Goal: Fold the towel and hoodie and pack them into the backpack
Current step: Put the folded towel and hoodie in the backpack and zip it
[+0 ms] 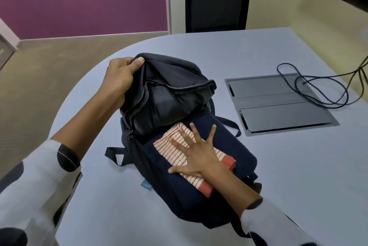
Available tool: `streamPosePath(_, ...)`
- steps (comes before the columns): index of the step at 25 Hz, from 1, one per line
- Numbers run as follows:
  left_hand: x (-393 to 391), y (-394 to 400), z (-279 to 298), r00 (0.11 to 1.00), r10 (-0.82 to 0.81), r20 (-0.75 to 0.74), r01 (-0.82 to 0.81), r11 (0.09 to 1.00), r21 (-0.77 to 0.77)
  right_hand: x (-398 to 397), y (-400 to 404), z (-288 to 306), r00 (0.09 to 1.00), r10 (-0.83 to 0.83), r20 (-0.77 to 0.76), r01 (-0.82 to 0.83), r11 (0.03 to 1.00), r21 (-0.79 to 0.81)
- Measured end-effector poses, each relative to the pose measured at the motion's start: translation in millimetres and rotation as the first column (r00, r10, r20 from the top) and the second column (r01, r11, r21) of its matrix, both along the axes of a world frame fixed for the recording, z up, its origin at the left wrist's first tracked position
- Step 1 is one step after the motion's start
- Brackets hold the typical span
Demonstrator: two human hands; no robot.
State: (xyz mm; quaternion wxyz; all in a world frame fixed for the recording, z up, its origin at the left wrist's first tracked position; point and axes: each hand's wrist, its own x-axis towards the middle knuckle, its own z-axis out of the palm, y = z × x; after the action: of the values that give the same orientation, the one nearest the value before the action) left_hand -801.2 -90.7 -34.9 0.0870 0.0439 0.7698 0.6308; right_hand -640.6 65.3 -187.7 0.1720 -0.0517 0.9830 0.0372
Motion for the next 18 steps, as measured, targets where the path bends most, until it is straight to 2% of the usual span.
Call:
streamPosePath(6, 13, 13, 4, 0.988, -0.140, -0.067, 0.141, 0.990, 0.012, -49, -14, 7, 0.954, -0.112, 0.277, 0.103, 0.993, 0.050)
streamPosePath(7, 8, 11, 3, 0.988, -0.125, -0.085, 0.126, 0.992, 0.003, -55, -12, 14, 0.937, -0.099, 0.336, 0.100, 0.995, 0.013)
streamPosePath(9, -5, 3, 1, 0.992, -0.062, -0.110, 0.060, 0.998, -0.024, -57, 4, 35, 0.931, -0.041, 0.364, 0.119, 0.974, -0.195)
streamPosePath(10, -9, -3, -1, 0.992, -0.048, -0.120, 0.044, 0.998, -0.036, -51, 18, 46, 0.957, -0.074, 0.280, 0.180, 0.909, -0.377)
streamPosePath(11, -10, -9, -2, 0.988, -0.059, -0.140, 0.052, 0.997, -0.054, -43, 35, 55, 0.966, -0.217, 0.142, 0.259, 0.778, -0.572)
streamPosePath(12, -12, -13, -5, 0.983, -0.082, -0.162, 0.069, 0.994, -0.086, -35, 55, 57, 0.906, -0.422, 0.041, 0.327, 0.634, -0.701)
streamPosePath(13, -14, -15, -9, 0.980, -0.099, -0.171, 0.080, 0.990, -0.117, -26, 76, 55, 0.810, -0.587, 0.001, 0.413, 0.568, -0.712)
streamPosePath(14, -14, -16, -12, 0.980, -0.107, -0.170, 0.082, 0.985, -0.149, -16, 94, 53, 0.738, -0.675, 0.012, 0.540, 0.579, -0.611)
streamPosePath(16, -8, -13, -10, 0.974, -0.081, -0.212, 0.028, 0.970, -0.241, 5, 115, 45, 0.662, -0.718, 0.216, 0.732, 0.557, -0.392)
streamPosePath(18, 13, -6, -7, 0.915, 0.047, -0.400, -0.189, 0.927, -0.324, 13, 117, 45, 0.595, -0.706, 0.384, 0.791, 0.429, -0.437)
